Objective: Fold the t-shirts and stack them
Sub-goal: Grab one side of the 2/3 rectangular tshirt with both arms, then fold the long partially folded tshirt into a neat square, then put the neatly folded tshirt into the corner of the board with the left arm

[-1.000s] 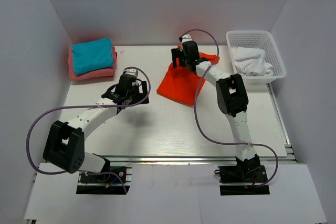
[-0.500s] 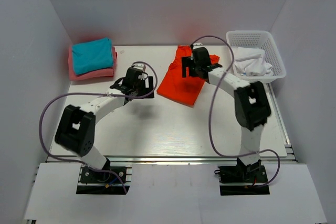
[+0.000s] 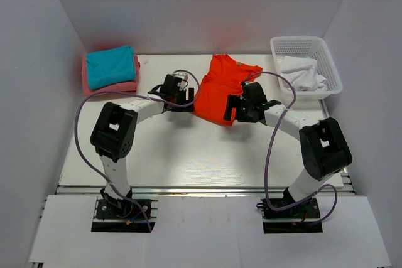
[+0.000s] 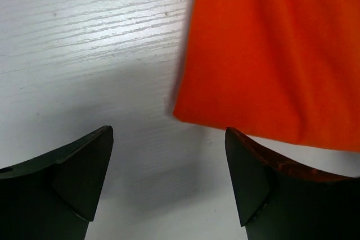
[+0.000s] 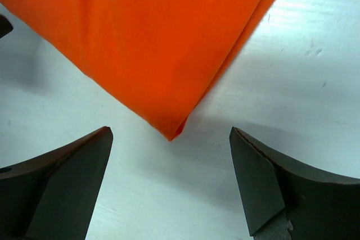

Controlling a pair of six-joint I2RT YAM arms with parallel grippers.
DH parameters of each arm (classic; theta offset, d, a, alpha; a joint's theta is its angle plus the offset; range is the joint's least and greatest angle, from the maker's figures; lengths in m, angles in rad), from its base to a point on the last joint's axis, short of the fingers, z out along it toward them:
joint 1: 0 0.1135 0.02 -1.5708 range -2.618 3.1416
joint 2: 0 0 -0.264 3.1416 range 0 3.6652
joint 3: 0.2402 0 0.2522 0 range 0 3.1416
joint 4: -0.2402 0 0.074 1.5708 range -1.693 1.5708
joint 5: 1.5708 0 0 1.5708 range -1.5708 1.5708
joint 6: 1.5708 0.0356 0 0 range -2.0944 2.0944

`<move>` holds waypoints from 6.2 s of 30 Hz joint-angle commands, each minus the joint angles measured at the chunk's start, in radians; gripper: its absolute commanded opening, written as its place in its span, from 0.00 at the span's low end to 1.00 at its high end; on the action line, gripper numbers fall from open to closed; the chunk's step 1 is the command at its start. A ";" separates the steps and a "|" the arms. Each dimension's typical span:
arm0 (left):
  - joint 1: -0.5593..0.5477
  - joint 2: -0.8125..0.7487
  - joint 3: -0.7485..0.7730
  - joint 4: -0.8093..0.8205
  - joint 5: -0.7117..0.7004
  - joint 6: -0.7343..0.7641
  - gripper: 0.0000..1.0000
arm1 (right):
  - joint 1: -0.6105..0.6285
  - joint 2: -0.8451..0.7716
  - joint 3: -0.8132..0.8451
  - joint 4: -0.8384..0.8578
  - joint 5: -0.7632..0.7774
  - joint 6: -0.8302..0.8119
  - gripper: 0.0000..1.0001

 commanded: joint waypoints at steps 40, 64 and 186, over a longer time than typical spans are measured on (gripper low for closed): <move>-0.014 -0.514 -0.478 0.078 0.301 -0.064 0.00 | 0.015 -0.338 -0.291 -0.017 -0.437 -0.132 0.00; -0.005 -0.912 -0.389 -0.270 0.261 -0.169 0.00 | 0.021 -0.621 -0.188 -0.154 -0.356 -0.146 0.00; 0.036 -0.185 0.333 -0.339 -0.190 0.555 0.00 | -0.191 -0.333 -0.208 0.110 0.132 0.038 0.90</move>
